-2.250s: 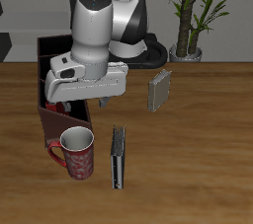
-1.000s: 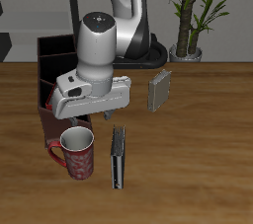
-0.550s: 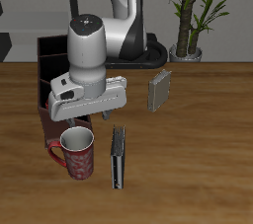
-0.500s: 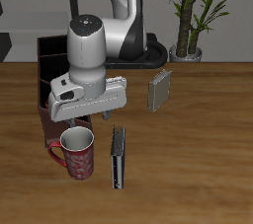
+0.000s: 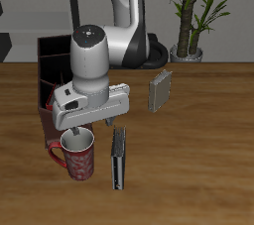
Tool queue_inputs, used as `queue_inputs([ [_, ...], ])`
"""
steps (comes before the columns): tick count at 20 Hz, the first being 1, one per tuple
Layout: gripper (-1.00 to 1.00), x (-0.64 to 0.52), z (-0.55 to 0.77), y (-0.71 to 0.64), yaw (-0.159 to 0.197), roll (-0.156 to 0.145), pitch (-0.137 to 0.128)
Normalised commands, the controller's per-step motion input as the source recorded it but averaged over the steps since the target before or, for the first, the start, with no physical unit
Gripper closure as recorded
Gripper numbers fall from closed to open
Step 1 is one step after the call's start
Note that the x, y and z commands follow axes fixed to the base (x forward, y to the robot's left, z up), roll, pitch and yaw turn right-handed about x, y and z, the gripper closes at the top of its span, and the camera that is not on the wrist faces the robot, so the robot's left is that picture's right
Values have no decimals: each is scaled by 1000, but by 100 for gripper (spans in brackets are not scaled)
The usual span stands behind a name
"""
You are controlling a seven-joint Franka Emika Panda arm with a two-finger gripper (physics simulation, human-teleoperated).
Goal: Place the red book into the right desk caddy's left compartment and place the red mug into the right desk caddy's right compartment
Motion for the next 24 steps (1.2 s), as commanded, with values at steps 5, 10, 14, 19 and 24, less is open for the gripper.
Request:
queue_inputs([
  [5,-100,45,-107,103,-11,12,20],
  [10,-100,73,-212,11,3,3,47],
  [14,100,21,-133,-116,-29,-23,38],
  [19,100,27,-101,-144,-12,-42,11],
  [24,100,9,-68,-3,-12,-5,13],
])
